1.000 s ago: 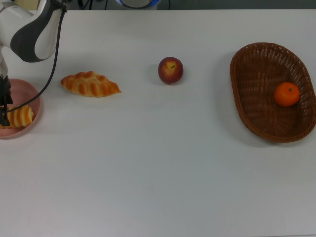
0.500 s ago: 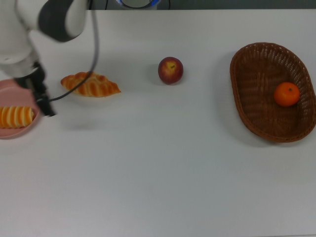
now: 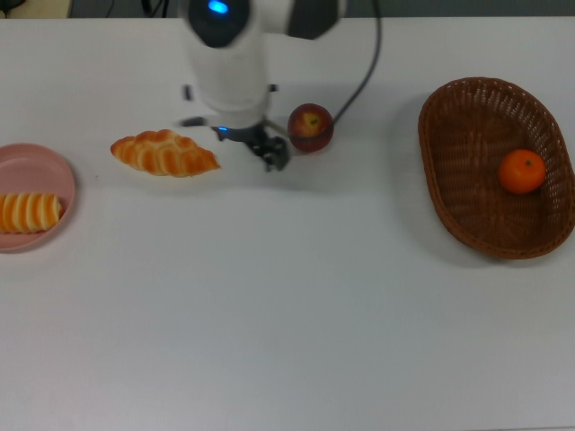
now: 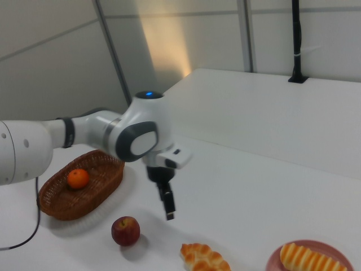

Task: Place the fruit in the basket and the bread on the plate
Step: 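Move the gripper to the red apple and grasp it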

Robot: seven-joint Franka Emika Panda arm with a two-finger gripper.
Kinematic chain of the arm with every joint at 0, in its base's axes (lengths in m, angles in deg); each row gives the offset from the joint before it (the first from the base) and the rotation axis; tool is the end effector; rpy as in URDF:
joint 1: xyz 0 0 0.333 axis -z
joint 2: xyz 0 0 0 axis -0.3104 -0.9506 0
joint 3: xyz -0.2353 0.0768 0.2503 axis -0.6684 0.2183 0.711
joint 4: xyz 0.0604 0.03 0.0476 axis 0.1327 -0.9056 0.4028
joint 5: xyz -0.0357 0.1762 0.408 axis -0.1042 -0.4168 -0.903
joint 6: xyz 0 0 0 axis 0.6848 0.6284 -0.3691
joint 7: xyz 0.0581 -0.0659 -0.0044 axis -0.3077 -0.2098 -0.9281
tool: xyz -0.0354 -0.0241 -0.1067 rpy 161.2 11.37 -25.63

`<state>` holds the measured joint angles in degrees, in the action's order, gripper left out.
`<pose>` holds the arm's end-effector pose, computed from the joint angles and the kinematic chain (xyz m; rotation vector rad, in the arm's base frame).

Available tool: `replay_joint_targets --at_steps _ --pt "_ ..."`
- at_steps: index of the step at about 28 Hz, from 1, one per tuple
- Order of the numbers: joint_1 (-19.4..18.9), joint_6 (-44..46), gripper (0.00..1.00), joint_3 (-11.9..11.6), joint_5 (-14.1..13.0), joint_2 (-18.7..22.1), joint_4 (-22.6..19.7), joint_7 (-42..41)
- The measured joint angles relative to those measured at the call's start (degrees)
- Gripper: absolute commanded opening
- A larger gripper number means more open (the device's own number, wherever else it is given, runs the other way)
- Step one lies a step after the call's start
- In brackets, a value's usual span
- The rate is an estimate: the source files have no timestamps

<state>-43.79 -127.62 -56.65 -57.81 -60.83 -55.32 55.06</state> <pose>0.6628 0.0697 0.3858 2.9959 -0.7796 -0.2015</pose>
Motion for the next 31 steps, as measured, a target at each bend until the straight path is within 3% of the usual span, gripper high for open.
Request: replay_joint_targets --at_steps 4,19,27,31 --pt "-1.89 -0.02 1.0 2.16 1.78 -0.07 -1.42 -3.57" --pt "-2.41 -0.02 1.0 9.83 7.09 -0.04 -4.71 -5.95" --pt "-2.66 -2.5 1.0 10.87 7.43 0.69 -6.97 -5.95" --pt "-2.66 -4.51 1.0 11.29 9.08 2.32 -9.21 -5.95"
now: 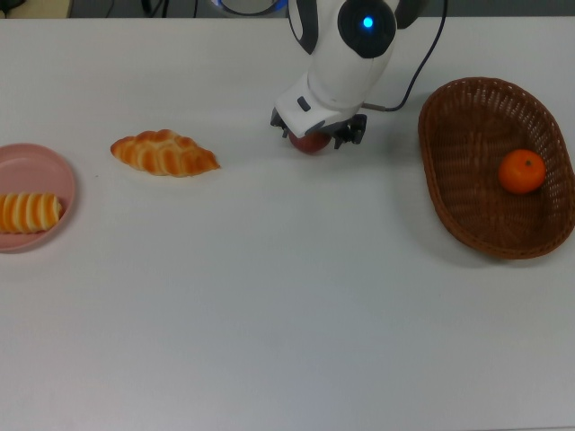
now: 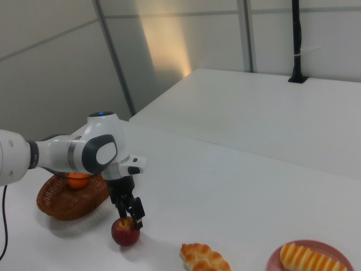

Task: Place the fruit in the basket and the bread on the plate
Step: 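Move the gripper to the red apple and grasp it, then carry the apple into the wicker basket beside the orange and release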

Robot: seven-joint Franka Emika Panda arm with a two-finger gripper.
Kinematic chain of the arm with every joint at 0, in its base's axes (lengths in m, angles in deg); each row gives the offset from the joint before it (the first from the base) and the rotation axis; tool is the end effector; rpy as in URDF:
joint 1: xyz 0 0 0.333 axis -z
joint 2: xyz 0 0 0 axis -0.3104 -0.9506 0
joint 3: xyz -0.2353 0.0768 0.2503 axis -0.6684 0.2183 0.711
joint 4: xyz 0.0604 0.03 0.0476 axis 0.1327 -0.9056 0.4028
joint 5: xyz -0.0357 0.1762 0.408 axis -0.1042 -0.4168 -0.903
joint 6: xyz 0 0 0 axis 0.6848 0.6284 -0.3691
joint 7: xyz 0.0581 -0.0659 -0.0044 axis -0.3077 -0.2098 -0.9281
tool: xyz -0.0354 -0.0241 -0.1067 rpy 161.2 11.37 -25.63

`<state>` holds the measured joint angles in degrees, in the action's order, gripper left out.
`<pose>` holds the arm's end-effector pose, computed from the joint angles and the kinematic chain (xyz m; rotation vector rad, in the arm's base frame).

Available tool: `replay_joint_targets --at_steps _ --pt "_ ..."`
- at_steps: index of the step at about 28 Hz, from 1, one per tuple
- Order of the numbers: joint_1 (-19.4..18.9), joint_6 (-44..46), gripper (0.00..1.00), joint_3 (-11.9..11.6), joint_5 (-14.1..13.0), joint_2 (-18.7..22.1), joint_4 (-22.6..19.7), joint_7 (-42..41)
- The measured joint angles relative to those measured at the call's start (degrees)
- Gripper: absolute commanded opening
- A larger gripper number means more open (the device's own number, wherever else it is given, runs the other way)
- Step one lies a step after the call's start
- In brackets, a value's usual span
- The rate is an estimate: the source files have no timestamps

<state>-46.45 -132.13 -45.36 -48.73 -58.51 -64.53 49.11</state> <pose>0.5974 0.1938 0.3312 2.9832 -0.1442 -0.2292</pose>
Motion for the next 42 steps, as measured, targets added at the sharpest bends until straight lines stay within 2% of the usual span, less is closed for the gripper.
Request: replay_joint_targets --at_steps 11,12,13,14,16,17,27,30,35,38,42 --pt "-0.02 -5.64 1.0 2.45 3.67 2.68 -7.69 1.12" --pt "-0.02 -6.18 0.95 2.58 3.97 2.74 -8.27 1.34" --pt "-0.02 -7.09 0.79 2.69 4.43 2.8 -9.07 1.52" --pt "-0.02 -7.61 0.57 2.74 4.72 2.84 -9.5 1.55" --pt "-0.02 -8.49 0.04 2.76 5.43 3.2 -9.96 1.57" --pt "0.01 -9.12 0.0 2.76 5.62 3.41 -10.38 1.6" --pt "0.99 -9.76 0.0 2.51 5.66 5.45 -10.5 1.9" --pt "1.02 -5.38 0.0 2.53 5.52 7.14 -7.8 2.36" --pt "-0.43 4.19 0.0 2.79 2.69 8.73 0.55 2.44" --pt "-3.12 7.92 0.0 2.89 1.92 8.81 4.88 3.32" --pt "-7.97 8.95 0.0 3.03 1.79 7.41 7.91 6.68"
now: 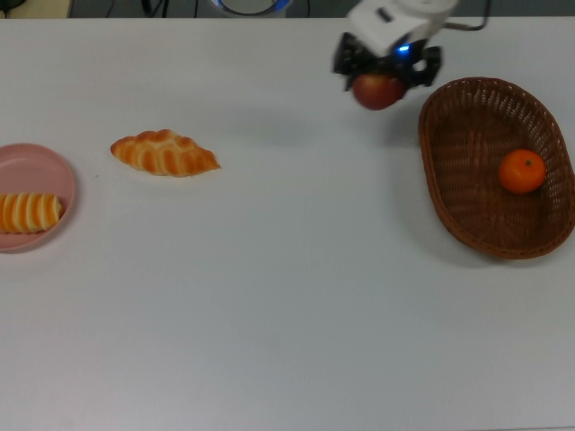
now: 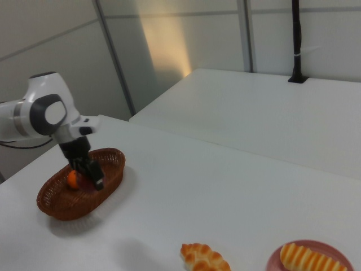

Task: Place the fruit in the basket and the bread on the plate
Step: 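Carry the apple into the wicker basket beside the orange and release, then lower the gripper onto the croissant and grasp it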

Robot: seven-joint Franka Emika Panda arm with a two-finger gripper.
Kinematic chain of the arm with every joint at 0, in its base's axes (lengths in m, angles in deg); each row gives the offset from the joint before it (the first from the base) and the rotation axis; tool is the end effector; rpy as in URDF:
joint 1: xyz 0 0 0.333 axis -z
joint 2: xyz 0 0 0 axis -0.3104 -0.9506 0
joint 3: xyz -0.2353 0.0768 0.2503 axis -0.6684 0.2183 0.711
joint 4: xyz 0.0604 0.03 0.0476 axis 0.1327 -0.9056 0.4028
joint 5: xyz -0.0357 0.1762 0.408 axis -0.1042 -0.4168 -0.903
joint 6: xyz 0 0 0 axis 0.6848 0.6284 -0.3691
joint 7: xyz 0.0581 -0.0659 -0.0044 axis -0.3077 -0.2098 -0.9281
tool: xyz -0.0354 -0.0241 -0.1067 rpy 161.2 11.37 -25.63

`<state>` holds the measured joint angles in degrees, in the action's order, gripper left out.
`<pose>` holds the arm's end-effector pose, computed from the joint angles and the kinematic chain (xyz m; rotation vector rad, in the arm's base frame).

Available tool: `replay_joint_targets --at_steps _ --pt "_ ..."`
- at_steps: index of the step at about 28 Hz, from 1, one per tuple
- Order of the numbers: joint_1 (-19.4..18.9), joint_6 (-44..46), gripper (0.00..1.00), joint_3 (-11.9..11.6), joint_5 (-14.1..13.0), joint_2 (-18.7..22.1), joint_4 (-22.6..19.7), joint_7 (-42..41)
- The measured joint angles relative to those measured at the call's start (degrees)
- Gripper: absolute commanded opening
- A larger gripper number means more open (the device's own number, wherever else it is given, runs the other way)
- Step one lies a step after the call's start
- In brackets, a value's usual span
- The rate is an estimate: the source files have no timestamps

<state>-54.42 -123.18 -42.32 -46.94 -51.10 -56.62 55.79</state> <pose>0.5591 0.3049 0.4686 3.0241 -0.0301 -0.0498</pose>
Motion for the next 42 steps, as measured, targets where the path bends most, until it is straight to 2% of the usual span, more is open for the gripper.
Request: replay_joint_targets --at_steps 3,8,9,10,11,13,14,19,31,35,39,42 --pt "-2.89 0.0 0.0 0.07 0.0 -2.18 1.51 1.91" --pt "-6.34 -0.05 0.0 0.09 0.01 -8.7 5.5 4.43" --pt "-7.05 -0.07 0.03 0.1 0.01 -10.72 6.91 5.12" --pt "-7.38 -0.07 0.12 0.1 0.02 -11.88 7.71 5.39" --pt "-7.64 -0.08 0.28 0.1 0.02 -13.0 8.56 5.68" --pt "-8.02 -0.08 0.98 0.1 0.02 -14.96 10.09 6.17" --pt "-8.23 -0.08 1.0 0.1 0.02 -16.16 11.07 6.62" --pt "-8.39 -0.08 1.0 0.62 0.31 -18.1 13.74 8.36" --pt "-9.66 -0.04 1.0 1.34 0.51 -18.12 16.52 11.29" --pt "-9.07 0.05 1.0 -0.18 0.25 -16.58 17.61 14.25" --pt "-4.36 1.55 1.0 -1.52 -1.26 -12.8 17.78 16.31" --pt "2.09 2.54 1.0 -1.91 -1.53 -9.22 17.27 19.86"
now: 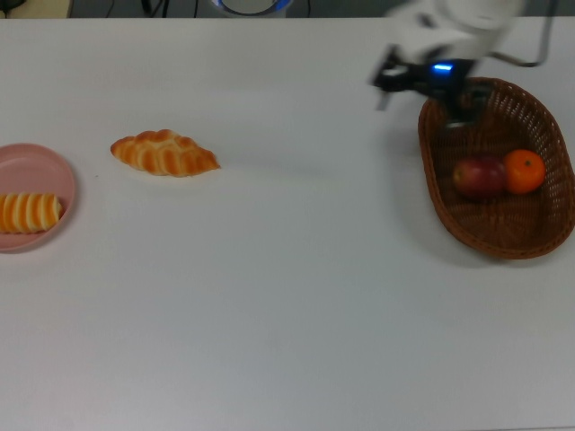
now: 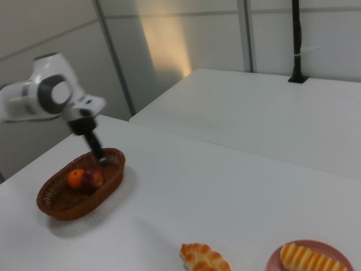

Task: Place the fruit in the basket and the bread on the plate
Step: 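Lower the gripper onto the croissant and grasp it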

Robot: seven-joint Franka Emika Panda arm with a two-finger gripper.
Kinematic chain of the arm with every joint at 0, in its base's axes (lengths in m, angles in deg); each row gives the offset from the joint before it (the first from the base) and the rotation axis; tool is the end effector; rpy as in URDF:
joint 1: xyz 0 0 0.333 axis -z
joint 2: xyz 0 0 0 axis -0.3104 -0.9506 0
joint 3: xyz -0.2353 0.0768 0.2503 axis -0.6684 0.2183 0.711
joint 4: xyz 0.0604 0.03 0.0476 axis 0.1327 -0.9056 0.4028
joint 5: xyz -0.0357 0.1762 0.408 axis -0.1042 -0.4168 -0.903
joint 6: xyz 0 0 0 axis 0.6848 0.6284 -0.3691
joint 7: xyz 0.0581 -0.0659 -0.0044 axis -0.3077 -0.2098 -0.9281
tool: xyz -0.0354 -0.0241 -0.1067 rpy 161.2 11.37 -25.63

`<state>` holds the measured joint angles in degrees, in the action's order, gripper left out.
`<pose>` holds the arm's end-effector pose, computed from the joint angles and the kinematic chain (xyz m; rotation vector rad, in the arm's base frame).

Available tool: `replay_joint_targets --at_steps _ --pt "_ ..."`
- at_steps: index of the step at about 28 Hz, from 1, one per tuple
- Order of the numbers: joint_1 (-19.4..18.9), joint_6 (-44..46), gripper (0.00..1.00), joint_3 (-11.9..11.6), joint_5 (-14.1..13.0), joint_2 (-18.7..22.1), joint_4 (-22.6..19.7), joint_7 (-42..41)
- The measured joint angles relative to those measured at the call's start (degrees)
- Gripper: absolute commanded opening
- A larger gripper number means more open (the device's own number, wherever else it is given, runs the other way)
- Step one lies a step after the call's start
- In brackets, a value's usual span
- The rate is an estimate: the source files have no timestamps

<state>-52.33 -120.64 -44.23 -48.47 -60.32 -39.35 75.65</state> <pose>0.6385 0.3059 0.5165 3.0014 -0.6764 0.0990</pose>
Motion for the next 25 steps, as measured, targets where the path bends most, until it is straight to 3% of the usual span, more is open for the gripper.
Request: replay_joint_targets --at_steps 3,9,13,18,25 --pt "7.95 0.76 1.0 0.0 -0.2 2.94 -1.27 1.66" --pt "18.07 0.81 1.0 0.0 -0.67 4.09 -6.29 5.54" --pt "21.6 -0.78 1.0 0.08 -0.68 3.87 -10.75 12.13" --pt "22.44 -9.4 1.0 0.13 -0.74 4.5 -17.93 18.59" --pt "25.32 -17.43 1.0 0.1 -1.93 4.08 -23.88 20.86"
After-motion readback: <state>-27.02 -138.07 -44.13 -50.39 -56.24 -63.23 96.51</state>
